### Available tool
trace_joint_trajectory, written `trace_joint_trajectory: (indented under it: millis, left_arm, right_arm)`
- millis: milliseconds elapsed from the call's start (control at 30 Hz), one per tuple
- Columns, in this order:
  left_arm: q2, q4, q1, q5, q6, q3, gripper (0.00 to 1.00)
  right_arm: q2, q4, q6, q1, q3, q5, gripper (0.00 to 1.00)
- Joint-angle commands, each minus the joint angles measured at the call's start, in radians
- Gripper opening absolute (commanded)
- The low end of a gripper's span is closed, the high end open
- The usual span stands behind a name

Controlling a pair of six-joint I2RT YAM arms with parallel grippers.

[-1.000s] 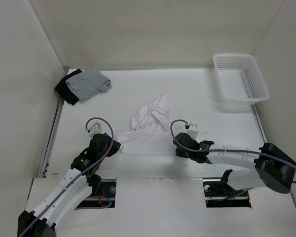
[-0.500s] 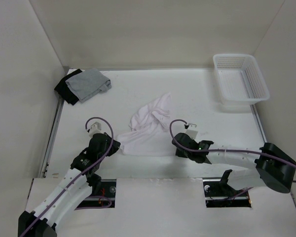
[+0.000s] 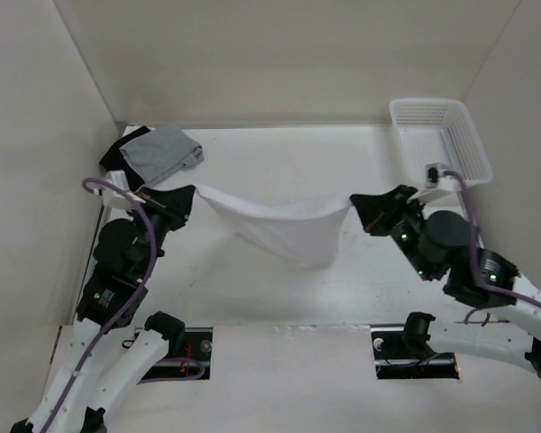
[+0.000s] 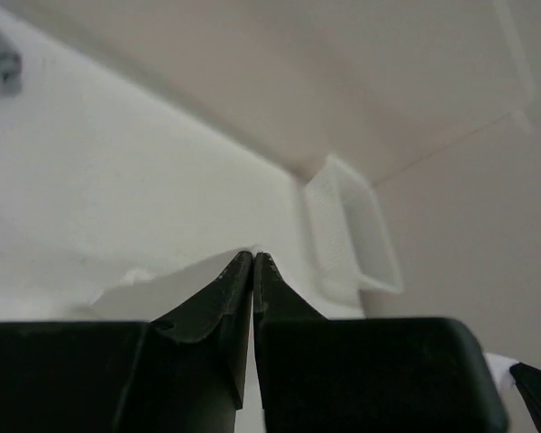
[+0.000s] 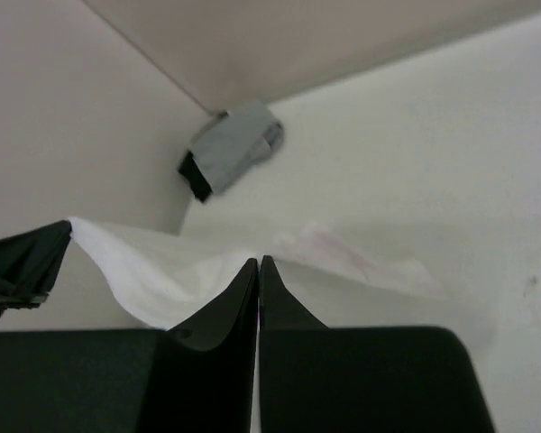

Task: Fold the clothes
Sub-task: Flatten the tank top out

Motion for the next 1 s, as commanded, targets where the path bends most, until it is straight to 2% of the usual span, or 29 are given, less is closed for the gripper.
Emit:
trace_joint_trajectory:
  millis: [0, 133, 267, 333, 433, 567, 667, 767, 967]
  left_arm:
    - [0.009, 0.088, 0.006, -0.054, 0.034, 0.179, 0.02]
    - [0.038, 0.115, 0.002, -0.083, 0.026, 0.299, 0.01]
    - [0.064, 0.138, 0.002, -0.103, 0.034, 0.330, 0.01]
    - [0.086, 0.151, 0.006, -0.115, 0.035, 0.305, 0.01]
    - [0.139, 0.214, 0.019, -0.135, 0.032, 0.233, 0.01]
    - [0.303, 0.343, 0.083, -0.134, 0.028, 0.225, 0.01]
    - [0.466, 0.426, 0.157, -0.088, 0.012, 0.311, 0.01]
    - [0.606, 0.434, 0.219, -0.030, -0.006, 0.461, 0.01]
    - [0.719, 0.429, 0.269, 0.020, 0.006, 0.707, 0.01]
  right_arm:
    - [0.010, 0.029, -0.236, 0.031, 0.183, 0.094, 0.02]
    - [0.069, 0.089, -0.372, 0.062, 0.341, 0.099, 0.02]
    - [0.124, 0.108, -0.406, 0.052, 0.401, 0.047, 0.02]
    - [0.153, 0.138, -0.395, -0.035, 0.375, -0.025, 0.03]
    - [0.208, 0.165, -0.312, -0.201, 0.328, -0.212, 0.02]
    - [0.355, 0.243, -0.245, -0.427, 0.340, -0.446, 0.02]
    - [0.484, 0.253, -0.244, -0.508, 0.450, -0.510, 0.01]
    - [0.598, 0.239, -0.275, -0.545, 0.632, -0.524, 0.01]
    - [0.743, 0.144, -0.336, -0.571, 0.985, -0.529, 0.01]
